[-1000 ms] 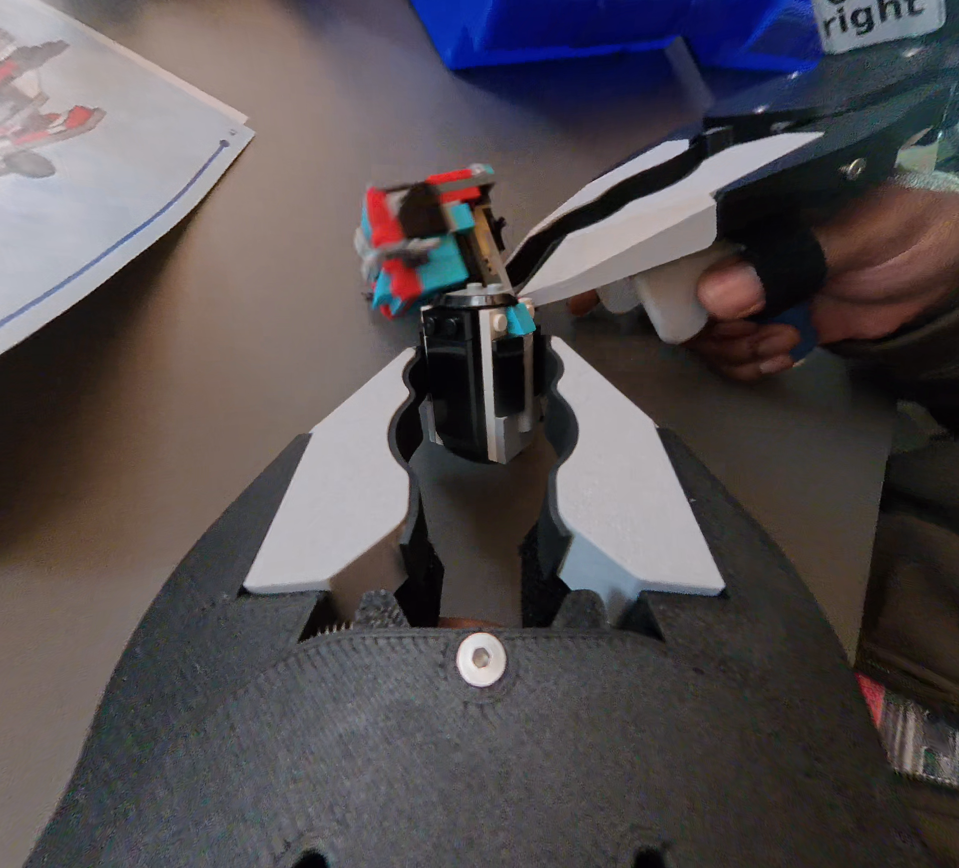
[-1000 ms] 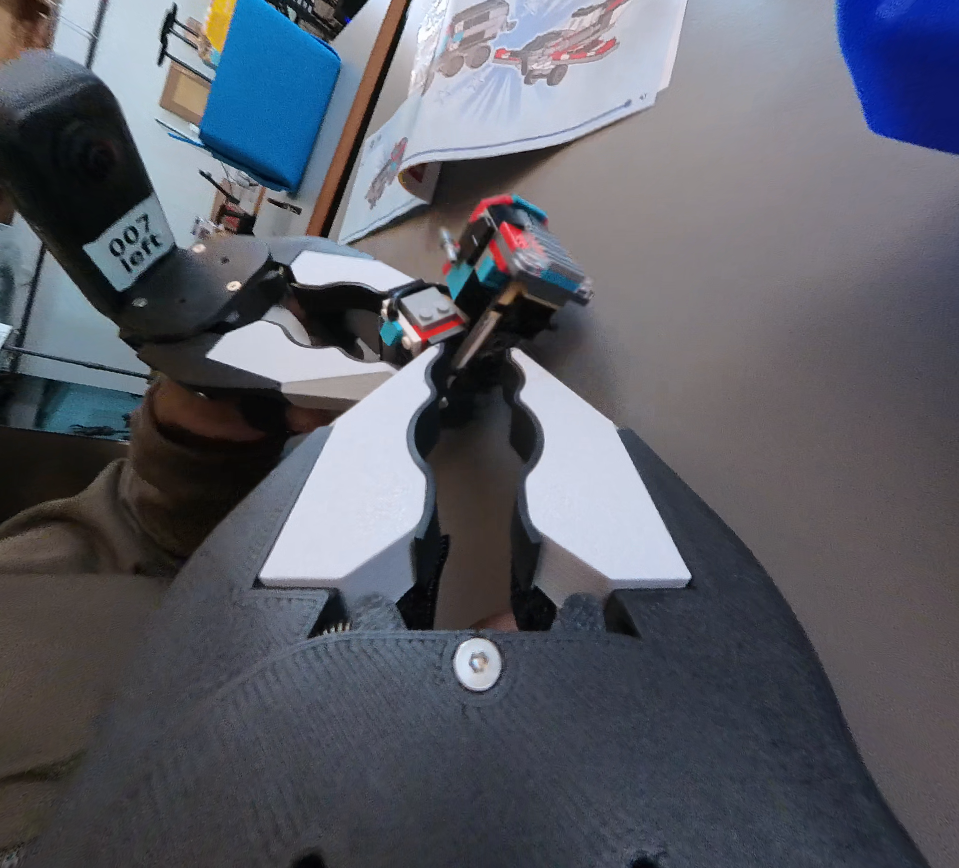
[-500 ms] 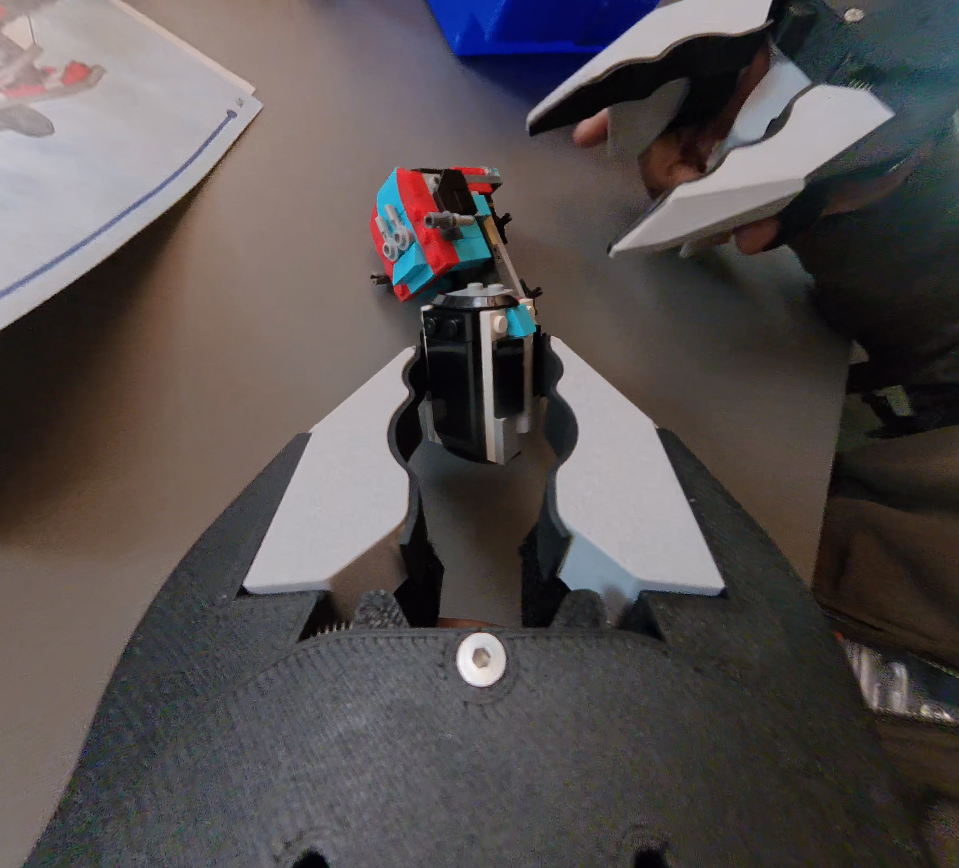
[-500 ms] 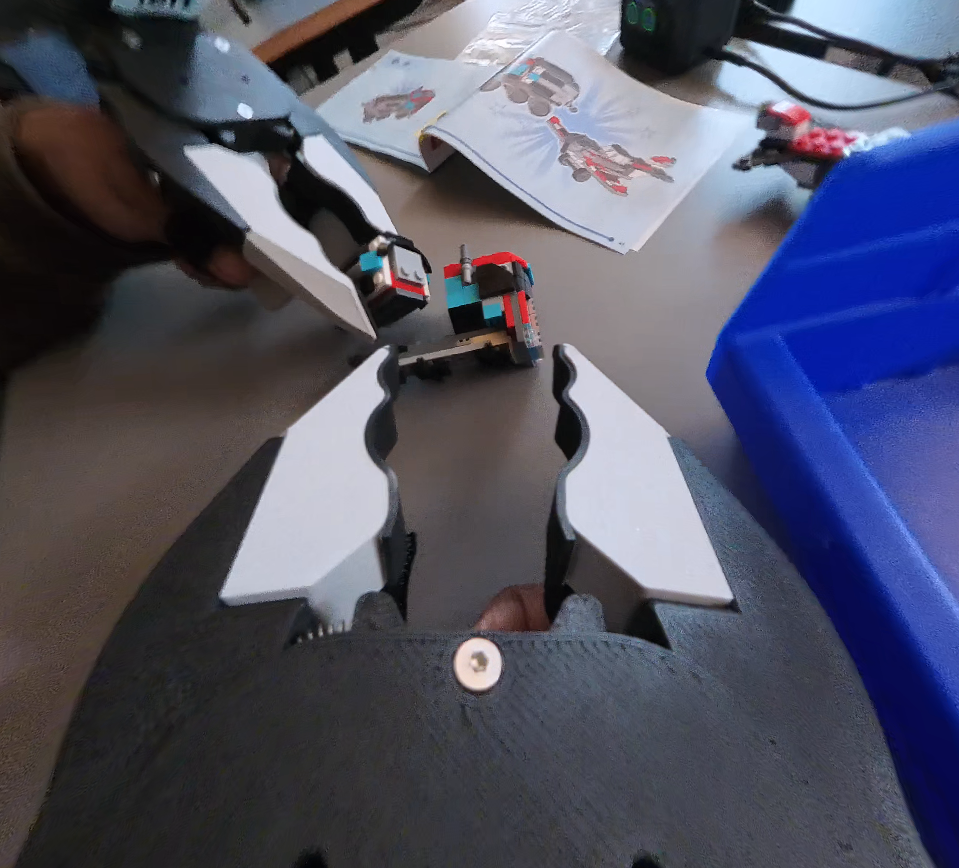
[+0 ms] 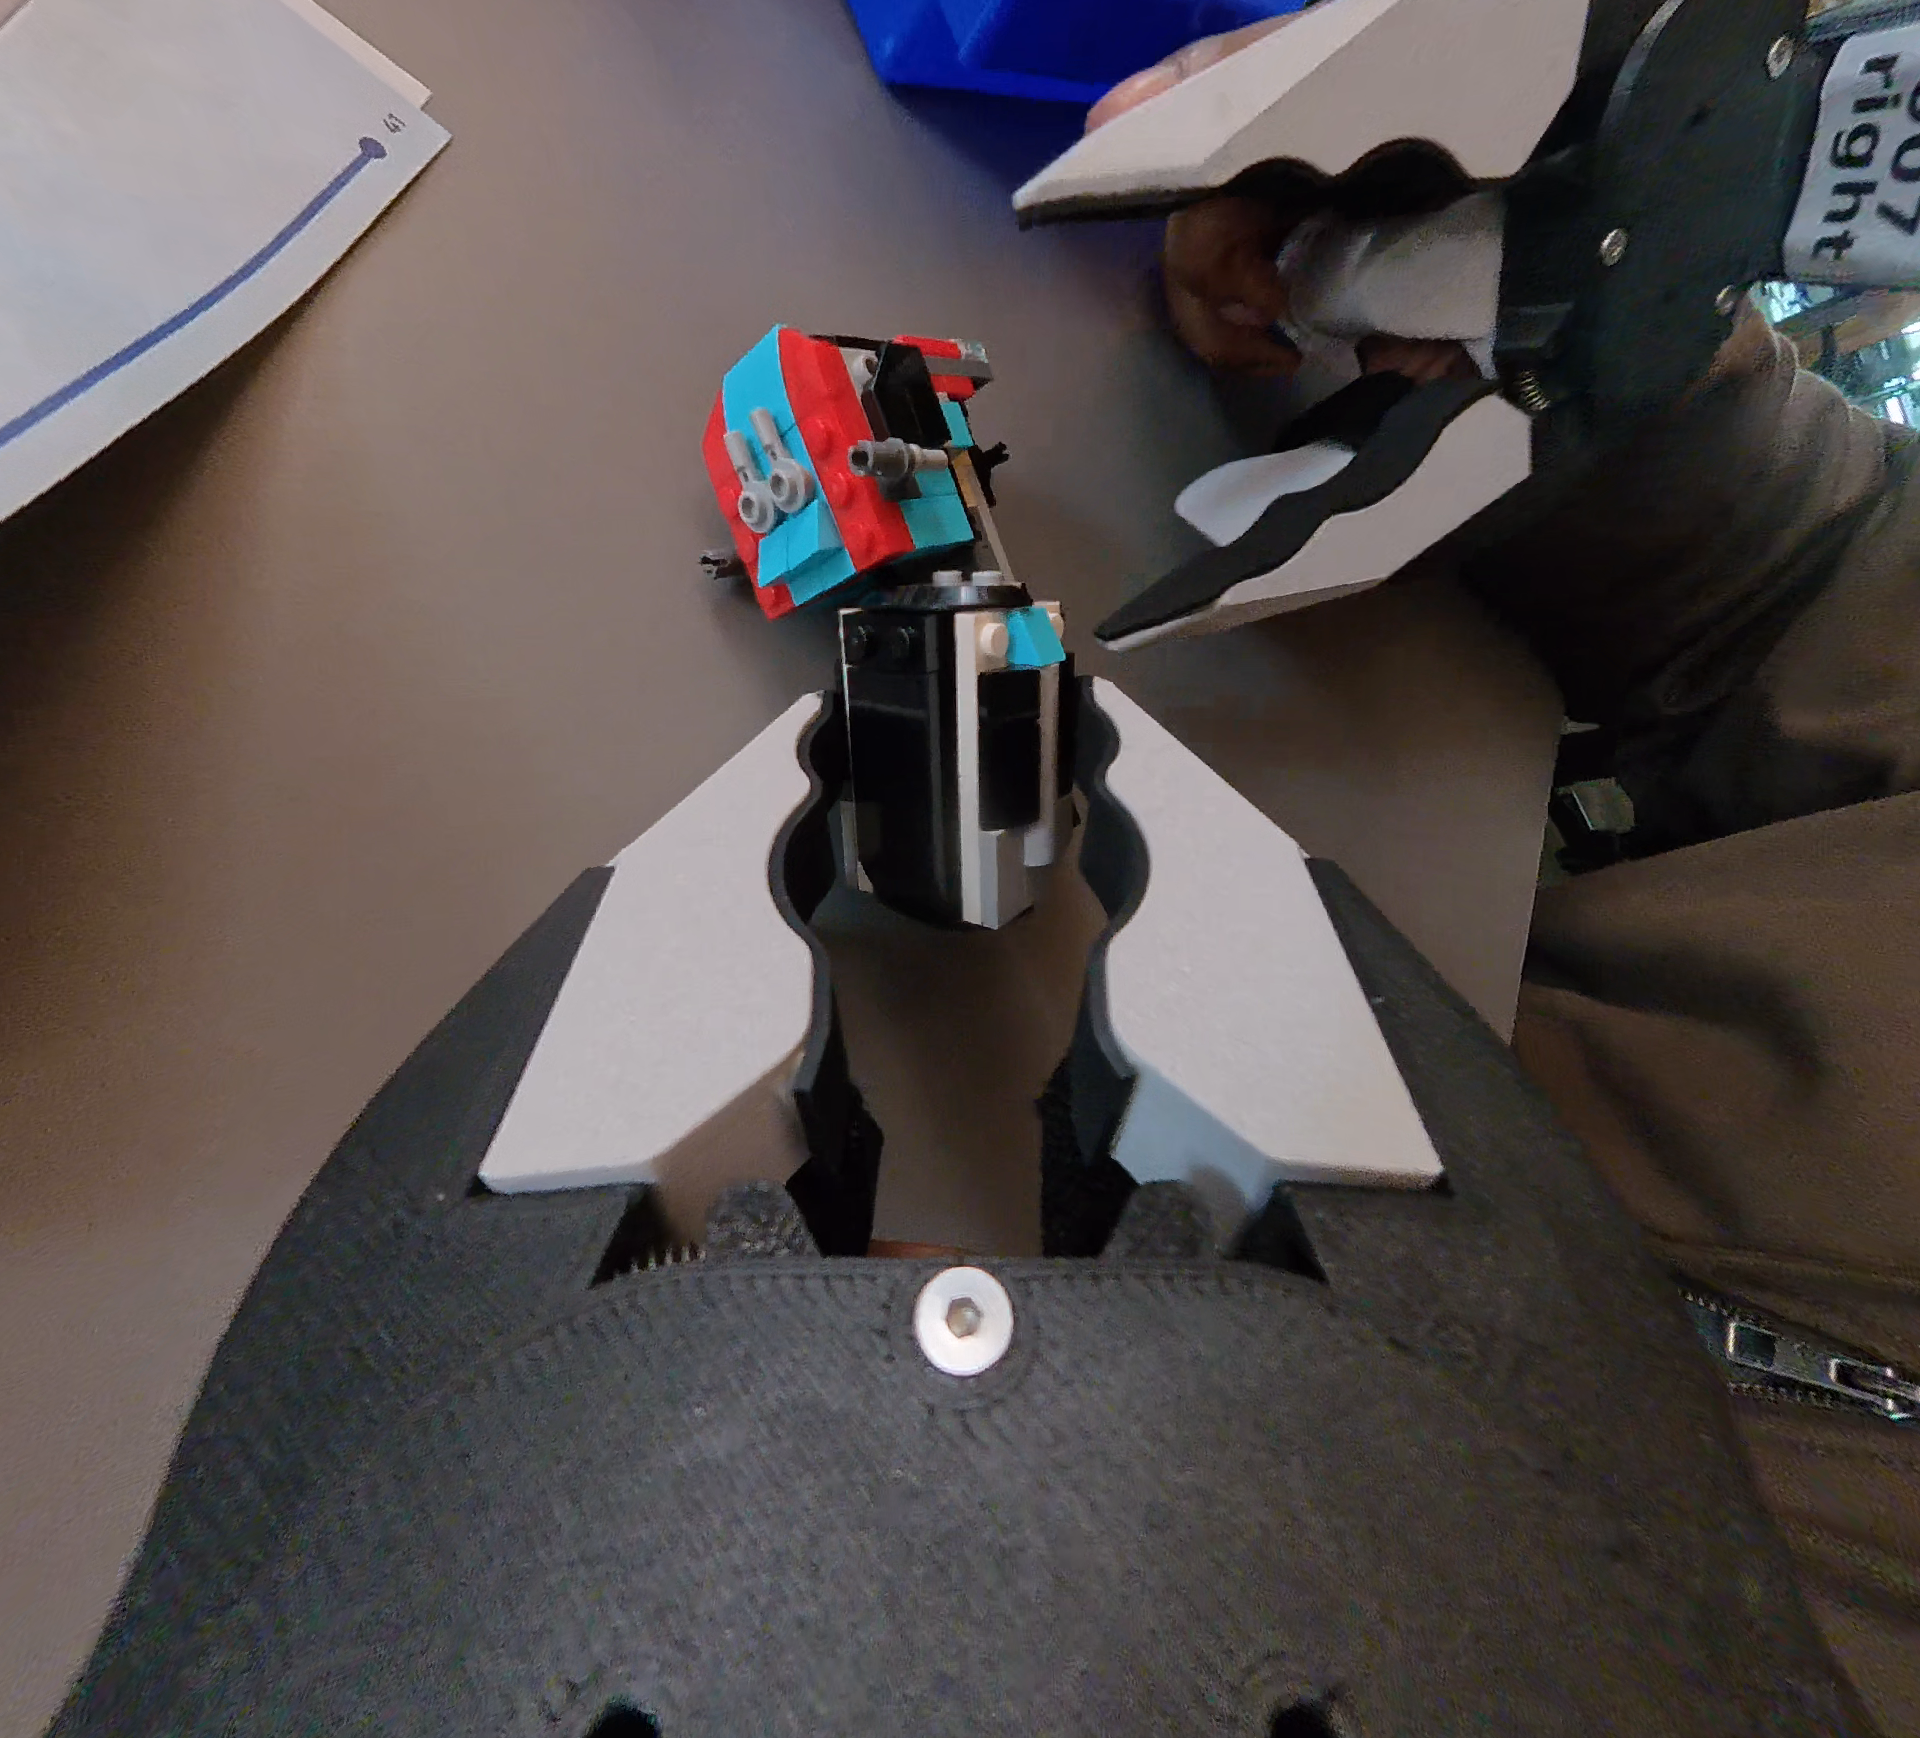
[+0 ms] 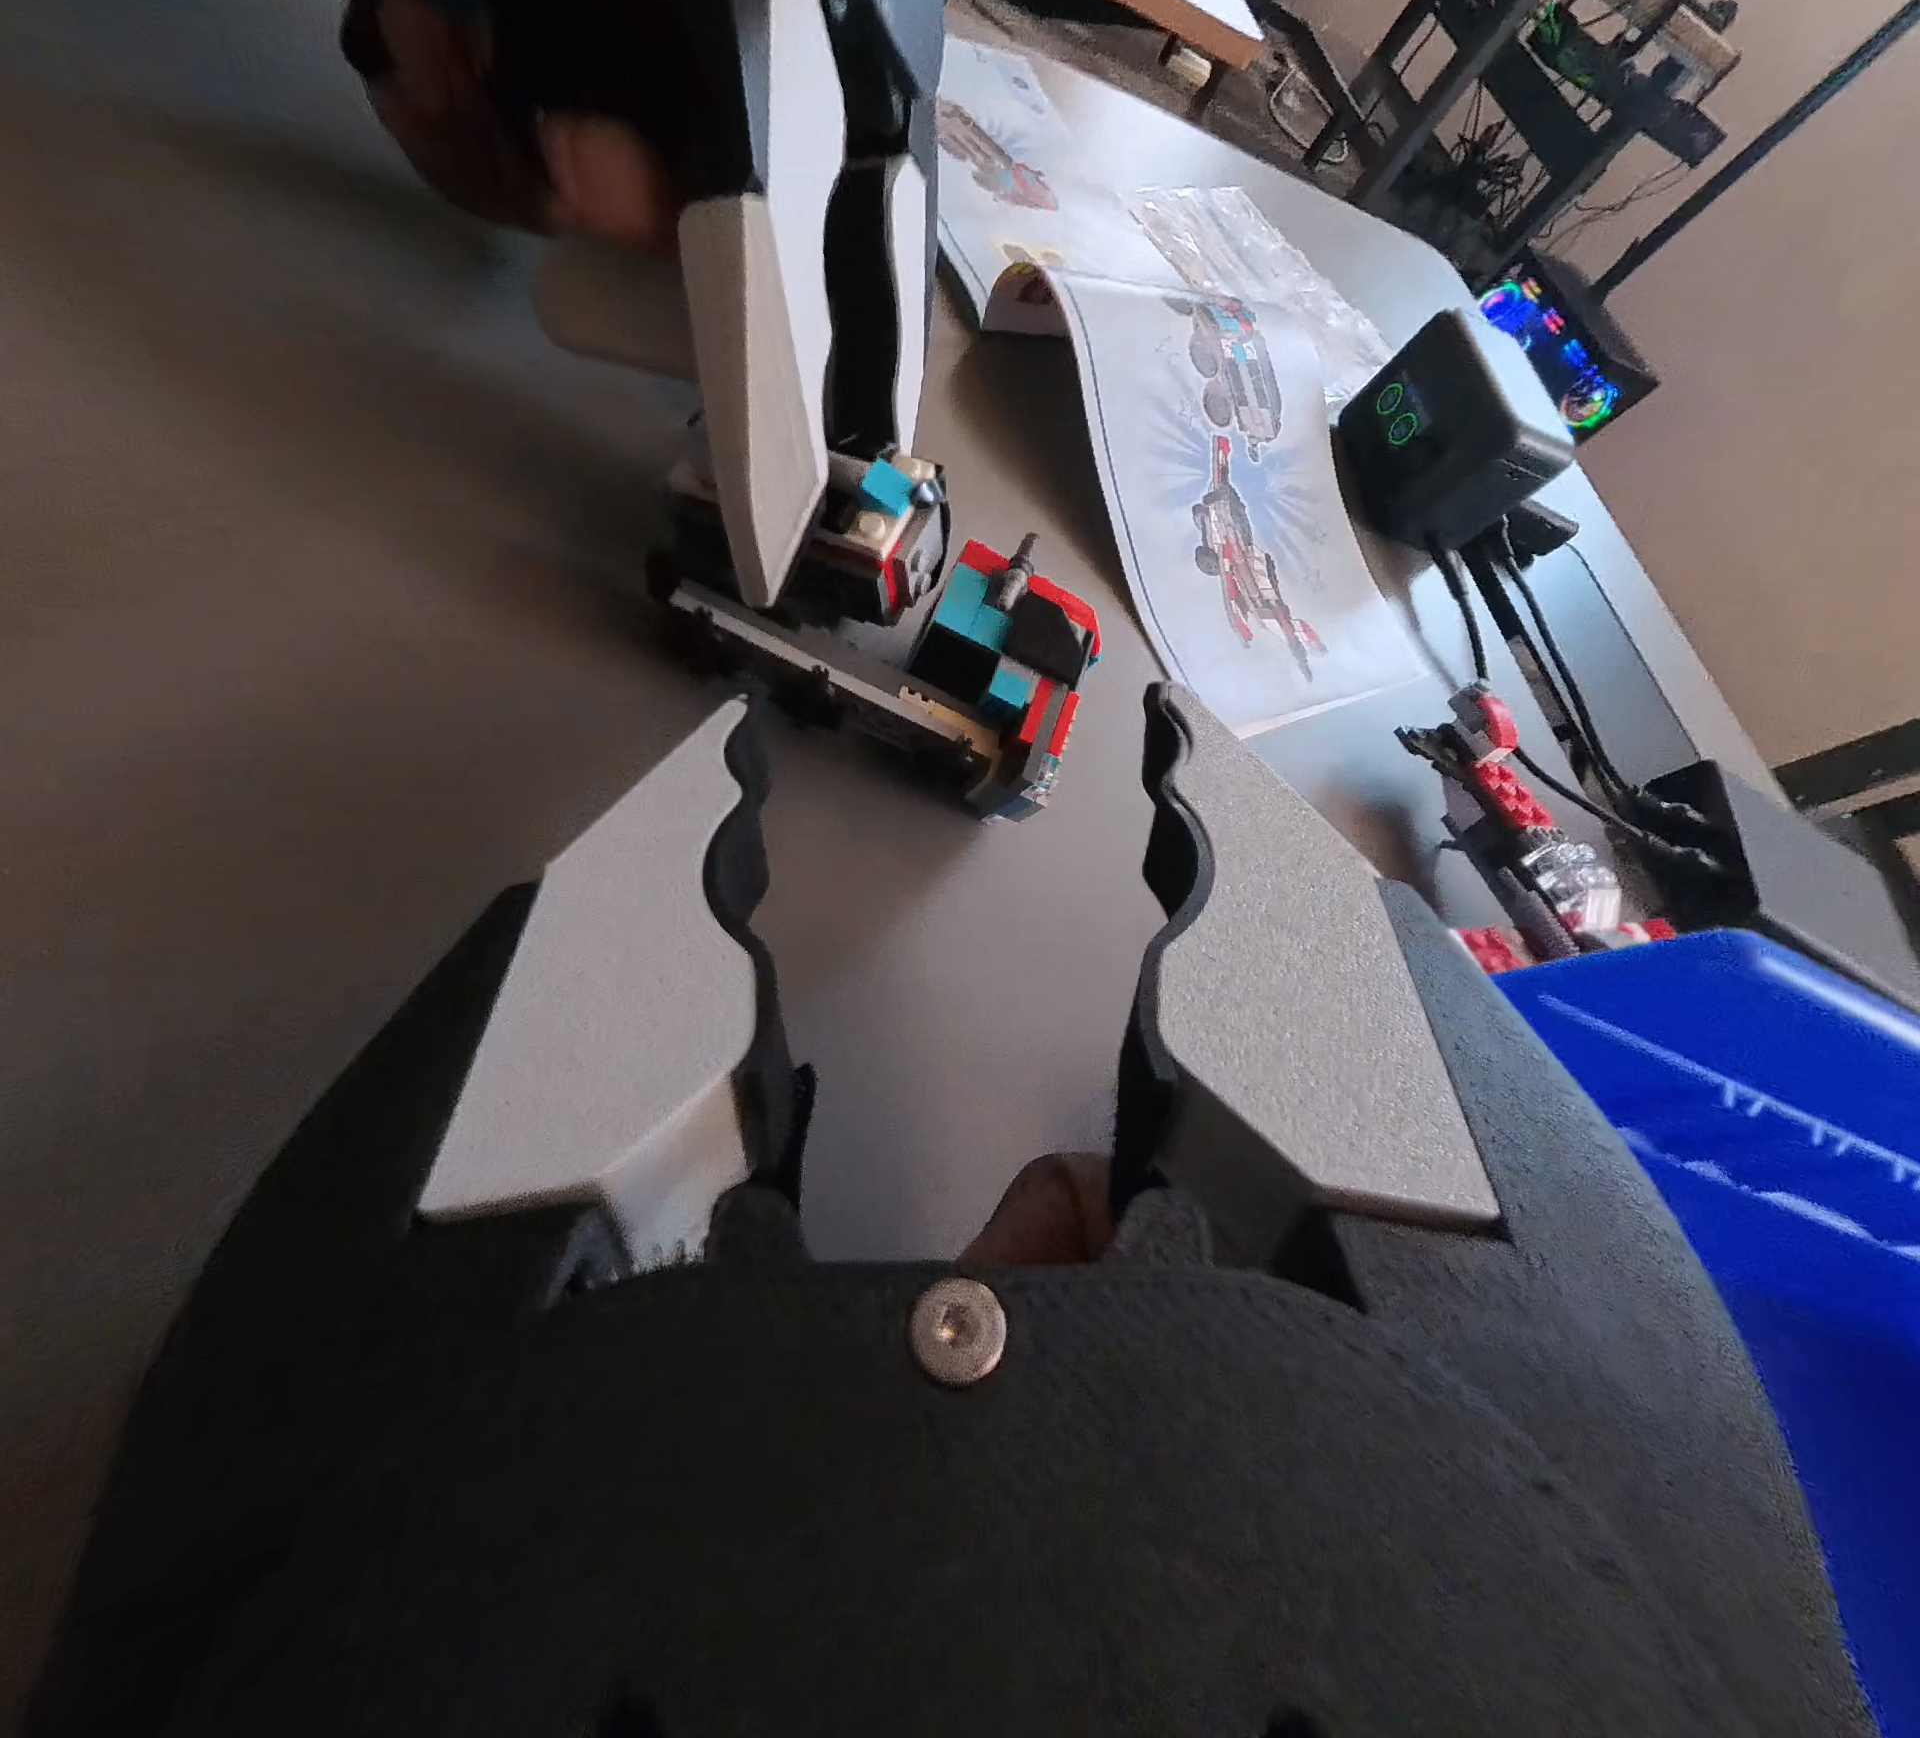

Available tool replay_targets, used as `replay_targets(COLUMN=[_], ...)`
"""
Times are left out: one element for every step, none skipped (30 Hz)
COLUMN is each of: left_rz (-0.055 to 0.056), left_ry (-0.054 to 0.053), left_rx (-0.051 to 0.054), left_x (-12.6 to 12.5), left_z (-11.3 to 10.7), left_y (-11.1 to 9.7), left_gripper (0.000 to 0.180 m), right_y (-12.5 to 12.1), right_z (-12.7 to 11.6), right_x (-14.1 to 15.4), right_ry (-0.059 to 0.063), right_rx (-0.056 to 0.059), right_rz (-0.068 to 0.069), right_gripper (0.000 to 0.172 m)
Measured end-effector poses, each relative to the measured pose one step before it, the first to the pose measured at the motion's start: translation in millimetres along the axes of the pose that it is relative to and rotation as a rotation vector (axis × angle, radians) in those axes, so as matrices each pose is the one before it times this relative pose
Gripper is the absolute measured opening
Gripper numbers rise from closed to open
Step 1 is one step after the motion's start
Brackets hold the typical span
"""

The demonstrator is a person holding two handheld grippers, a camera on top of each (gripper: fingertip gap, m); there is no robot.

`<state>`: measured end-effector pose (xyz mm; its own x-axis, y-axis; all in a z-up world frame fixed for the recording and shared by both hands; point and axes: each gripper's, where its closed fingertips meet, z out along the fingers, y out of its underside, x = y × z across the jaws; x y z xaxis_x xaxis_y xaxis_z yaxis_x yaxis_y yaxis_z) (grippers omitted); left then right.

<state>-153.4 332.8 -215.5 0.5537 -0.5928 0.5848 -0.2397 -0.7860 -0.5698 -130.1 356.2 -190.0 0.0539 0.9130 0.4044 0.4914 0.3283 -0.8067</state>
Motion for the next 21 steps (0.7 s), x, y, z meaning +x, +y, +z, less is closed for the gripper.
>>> replay_targets(left_rz=[-0.004,0.0019,0.0031,0.004,0.0085,0.011,0.0092,0.0069,0.0057,0.0038,0.0036,0.0072,0.0111,0.0137,0.0181,0.0206,0.0248,0.0232,0.0135,0.0114,0.0085], left_ry=[-0.0054,-0.009,-0.0117,-0.0157,-0.0224,-0.0236,-0.021,-0.0135,-0.0056,-0.0028,-0.0021,0.0001,0.0038,0.0045,0.0035,0.0006,-0.0007,-0.0039,-0.0082,-0.0052,-0.0026], left_rx=[0.0047,0.0031,0.0023,0.0029,0.0041,0.0032,0.0045,0.0071,0.0069,0.0081,0.0083,0.0098,0.0136,0.0138,0.009,0.0042,0.0015,-0.0012,-0.0042,-0.0004,0.0033], left_x=[-0.05,-0.17,-0.12,-0.51,-1.41,-1.78,-1.77,-0.9,-0.08,0.11,-0.01,0.04,0.63,0.71,0.6,0.31,0.6,0.52,-0.01,0.8,1.82], left_z=[0.07,0.12,0.19,0.34,0.09,-0.07,-0.32,-0.53,-0.72,-1.31,-1.89,-2.63,-3.5,-3.75,-3.82,-3.55,-3.43,-3.41,-2.87,-2.17,-1.49], left_y=[-0.14,0.04,0.16,-0.18,-0.45,-0.49,-0.81,-1.06,-0.82,-0.59,-0.55,-0.44,-0.65,-0.28,0.74,1.85,2.5,3.17,3.39,2.34,1.39], left_gripper=[0.045,0.045,0.045,0.045,0.044,0.045,0.046,0.047,0.049,0.049,0.051,0.052,0.054,0.055,0.056,0.059,0.061,0.063,0.063,0.064,0.064], right_y=[2.91,2.47,1.73,0.8,0.95,0.86,0.67,0.9,1.36,1.02,0.25,0.35,0.25,0.15,0.01,0.1,-0.24,-0.42,-0.51,-0.48,-0.65], right_z=[2.29,2.26,2.09,1.84,1.82,1.99,1.89,1.8,1.67,1.02,0.37,0.08,-0.06,0.03,0.01,0.25,0.23,0.03,0.12,0.18,0.03], right_x=[0.81,1.39,0.47,-0.65,-0.77,-1.15,-1.1,-0.89,-1.01,-0.94,-0.56,0.0,-0.11,-0.14,-0.18,-0.15,-0.28,-0.65,-0.73,-0.73,-0.57], right_ry=[0.0016,0.0069,0.0012,-0.0046,-0.005,-0.0082,-0.0072,-0.0052,-0.0069,-0.0055,-0.0036,-0.0016,-0.0008,0.0001,0.0013,0.0031,0.0044,0.0047,0.0052,0.0055,0.006], right_rx=[-0.0167,-0.0157,-0.0119,-0.007,-0.0087,-0.0103,-0.0096,-0.0111,-0.0131,-0.0106,-0.0046,-0.0037,-0.0034,-0.0026,-0.0029,-0.0041,-0.0035,-0.0024,-0.0023,-0.002,-0.0013], right_rz=[-0.0289,-0.024,-0.02,-0.0168,-0.0125,-0.0093,-0.0083,-0.0058,-0.0021,-0.0003,0.0038,0.0079,0.0072,0.0043,0.0034,0.0041,0.0024,-0.0002,-0.0013,-0.0015,-0.0013], right_gripper=[0.074,0.074,0.074,0.074,0.075,0.076,0.077,0.077,0.077,0.076,0.076,0.076,0.076,0.076,0.076,0.074,0.074,0.073,0.072,0.071,0.07])
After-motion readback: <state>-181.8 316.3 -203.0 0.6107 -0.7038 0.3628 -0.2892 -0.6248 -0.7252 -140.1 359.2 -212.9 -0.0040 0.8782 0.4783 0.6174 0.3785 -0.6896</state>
